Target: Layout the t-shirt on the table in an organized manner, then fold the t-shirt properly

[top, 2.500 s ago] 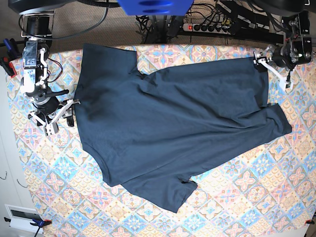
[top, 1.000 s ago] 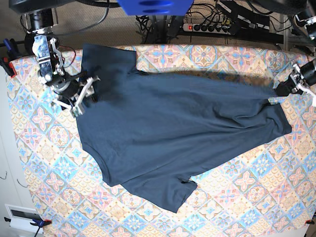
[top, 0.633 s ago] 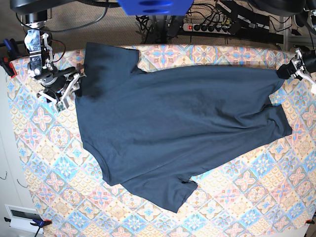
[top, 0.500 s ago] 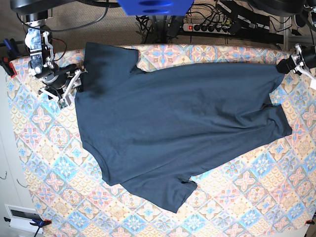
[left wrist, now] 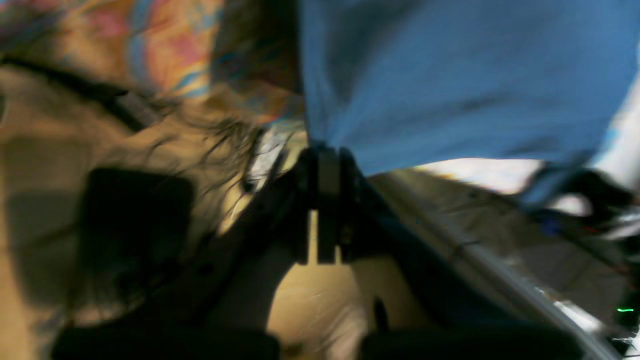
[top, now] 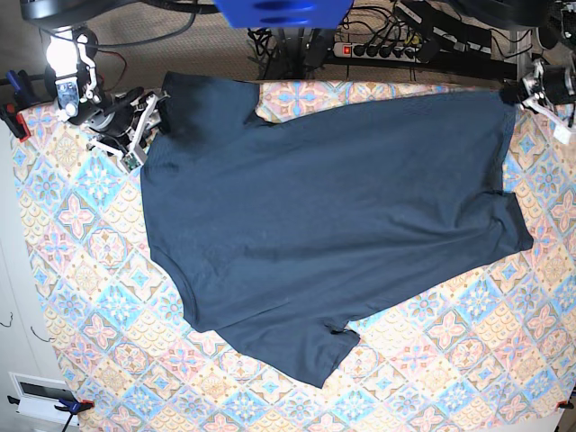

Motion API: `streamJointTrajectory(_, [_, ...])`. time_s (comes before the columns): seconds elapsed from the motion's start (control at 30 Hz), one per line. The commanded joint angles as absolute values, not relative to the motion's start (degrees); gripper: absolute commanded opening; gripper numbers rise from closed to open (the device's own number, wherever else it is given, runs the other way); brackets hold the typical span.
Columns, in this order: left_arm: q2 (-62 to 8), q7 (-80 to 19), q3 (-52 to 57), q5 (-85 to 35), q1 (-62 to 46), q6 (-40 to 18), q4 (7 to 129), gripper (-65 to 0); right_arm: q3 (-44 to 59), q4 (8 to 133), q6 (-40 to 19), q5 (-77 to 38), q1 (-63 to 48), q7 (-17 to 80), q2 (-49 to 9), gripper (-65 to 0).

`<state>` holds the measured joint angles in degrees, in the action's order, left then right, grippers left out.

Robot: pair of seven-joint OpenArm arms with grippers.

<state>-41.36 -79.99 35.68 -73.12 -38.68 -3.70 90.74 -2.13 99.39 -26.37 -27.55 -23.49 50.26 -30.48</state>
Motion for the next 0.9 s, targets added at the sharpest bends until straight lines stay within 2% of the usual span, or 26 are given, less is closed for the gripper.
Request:
streamJointTrajectory(0.0, [-42.5, -80.0, 35.6, -71.6, -38.8, -3.7, 91.4, -65.0, -1.9, 100.1, -26.9, -28.4, -23.3, 50.5, -31.3, -38.9])
streamJointTrajectory(0.17, [-40.0, -80.0, 33.1, -61.8, -38.5, -3.8, 91.4, -65.0, -1.5, 98.1, -26.9, -28.4, -23.3, 50.5, -31.2, -64.4])
streamJointTrajectory(0.3, [-38.8, -79.2, 33.0, -56.7, -37.6, -3.8, 91.4, -65.0, 0.4, 96.5, -26.9, -30.9, -23.4, 50.5, -31.2, -64.3])
streamJointTrajectory(0.53, [-38.8, -76.4, 33.0, -56.2, -37.3, -3.9, 91.4, -65.0, 5.3, 96.3, -26.9, -42.0, -23.5, 50.5, -31.2, -64.3])
streamJointTrajectory(0.73, [-38.8, -76.3, 33.0, -56.4, -37.2, -3.9, 91.4, -65.0, 5.5, 97.0, -27.1, -42.4, -24.7, 50.5, -31.2, -64.3])
streamJointTrajectory(0.87, [-38.8, -76.2, 33.0, -56.6, -37.1, -4.0, 91.5, -65.0, 5.6, 99.9, -34.9, -42.4, -24.7, 50.2, -31.2, -64.3])
